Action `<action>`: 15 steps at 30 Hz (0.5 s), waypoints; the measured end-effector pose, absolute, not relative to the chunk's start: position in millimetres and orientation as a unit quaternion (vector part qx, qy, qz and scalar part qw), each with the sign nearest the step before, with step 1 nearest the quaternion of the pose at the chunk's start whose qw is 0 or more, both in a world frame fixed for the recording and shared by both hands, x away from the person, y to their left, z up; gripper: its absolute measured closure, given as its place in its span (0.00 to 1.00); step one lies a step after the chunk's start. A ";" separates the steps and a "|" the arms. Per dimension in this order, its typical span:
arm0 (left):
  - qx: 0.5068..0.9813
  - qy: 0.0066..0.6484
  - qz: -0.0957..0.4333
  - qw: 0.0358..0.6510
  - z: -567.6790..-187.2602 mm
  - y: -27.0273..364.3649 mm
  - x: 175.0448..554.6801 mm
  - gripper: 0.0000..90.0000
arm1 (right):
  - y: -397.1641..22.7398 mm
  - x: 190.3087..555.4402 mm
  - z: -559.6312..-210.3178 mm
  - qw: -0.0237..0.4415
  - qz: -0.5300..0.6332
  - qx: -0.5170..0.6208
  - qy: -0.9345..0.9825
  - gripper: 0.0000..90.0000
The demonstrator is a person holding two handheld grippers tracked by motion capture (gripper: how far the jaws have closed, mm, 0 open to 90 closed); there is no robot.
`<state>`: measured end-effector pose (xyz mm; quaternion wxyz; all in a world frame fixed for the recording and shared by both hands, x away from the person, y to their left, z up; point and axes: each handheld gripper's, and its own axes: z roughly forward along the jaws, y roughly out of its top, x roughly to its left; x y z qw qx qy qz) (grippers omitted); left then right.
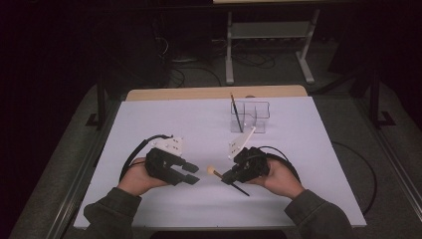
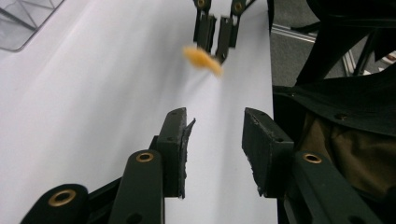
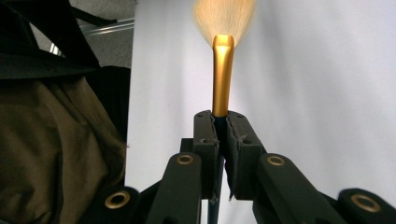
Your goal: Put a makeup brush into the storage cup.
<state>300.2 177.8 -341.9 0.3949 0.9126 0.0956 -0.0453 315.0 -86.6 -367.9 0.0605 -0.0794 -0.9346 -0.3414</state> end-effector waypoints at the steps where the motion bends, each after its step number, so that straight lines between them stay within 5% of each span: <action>1: 0.912 0.095 -0.043 0.398 -343.5 179.4 299.7 0.65 | -88.9 315.6 -367.8 0.058 -0.342 -0.083 -0.934 0.92; 15: 0.900 0.123 -0.035 0.417 -352.8 199.5 293.4 0.60 | -119.7 329.3 -359.7 0.034 -0.365 -0.135 -0.920 0.92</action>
